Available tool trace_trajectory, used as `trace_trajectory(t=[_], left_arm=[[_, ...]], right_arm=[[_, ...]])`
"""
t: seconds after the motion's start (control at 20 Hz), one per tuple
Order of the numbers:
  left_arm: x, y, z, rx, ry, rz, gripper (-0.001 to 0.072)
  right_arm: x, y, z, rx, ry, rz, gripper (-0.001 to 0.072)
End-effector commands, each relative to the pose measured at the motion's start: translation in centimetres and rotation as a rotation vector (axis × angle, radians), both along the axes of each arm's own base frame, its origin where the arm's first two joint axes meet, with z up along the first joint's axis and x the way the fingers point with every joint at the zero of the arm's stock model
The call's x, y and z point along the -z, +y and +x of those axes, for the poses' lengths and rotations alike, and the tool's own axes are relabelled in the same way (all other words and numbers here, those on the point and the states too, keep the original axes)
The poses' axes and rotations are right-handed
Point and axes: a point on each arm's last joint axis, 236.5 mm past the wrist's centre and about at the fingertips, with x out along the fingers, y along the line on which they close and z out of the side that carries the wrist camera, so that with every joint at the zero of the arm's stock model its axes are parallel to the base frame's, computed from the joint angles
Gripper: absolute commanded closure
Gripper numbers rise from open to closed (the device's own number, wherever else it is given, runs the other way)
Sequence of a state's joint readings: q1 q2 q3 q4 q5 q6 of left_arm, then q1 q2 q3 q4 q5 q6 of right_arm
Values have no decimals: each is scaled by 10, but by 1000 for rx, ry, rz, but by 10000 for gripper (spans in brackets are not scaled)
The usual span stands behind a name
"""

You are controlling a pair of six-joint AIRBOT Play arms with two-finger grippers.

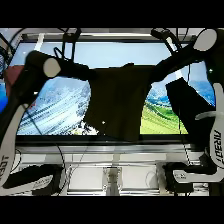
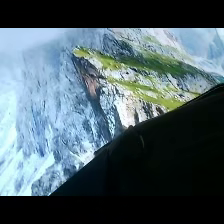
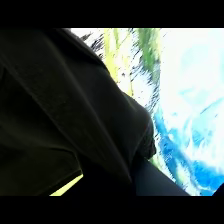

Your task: Fold the clothes and pants, and hang the long-sleeved shirts on hangers.

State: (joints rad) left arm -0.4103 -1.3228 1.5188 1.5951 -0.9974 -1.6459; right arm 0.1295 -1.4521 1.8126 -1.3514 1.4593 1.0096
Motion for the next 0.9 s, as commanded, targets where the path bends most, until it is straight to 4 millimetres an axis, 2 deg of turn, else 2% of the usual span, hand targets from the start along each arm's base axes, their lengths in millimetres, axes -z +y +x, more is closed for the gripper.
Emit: trace_trajectory(t=[0.0,0.1,0.2,0.3,0.4,0.65,0.85], left_arm=[[18,44,57,-25,-170,314,676],[37,40,68,-11,-165,334,676],[48,36,76,-1,-167,334,676],[46,38,80,-2,-185,332,677],[44,41,81,7,-193,354,676],[56,55,65,42,-109,447,676],[50,71,35,138,-49,553,676]], right_arm=[[-3,-21,58,71,-191,-60,691],[9,-26,65,79,-177,-81,691],[33,-24,55,57,-82,-97,691],[59,-25,37,-9,38,-137,691],[74,-24,23,-37,118,-145,691],[100,-4,-18,-91,302,-72,693],[125,-5,-61,-123,465,-101,693]])
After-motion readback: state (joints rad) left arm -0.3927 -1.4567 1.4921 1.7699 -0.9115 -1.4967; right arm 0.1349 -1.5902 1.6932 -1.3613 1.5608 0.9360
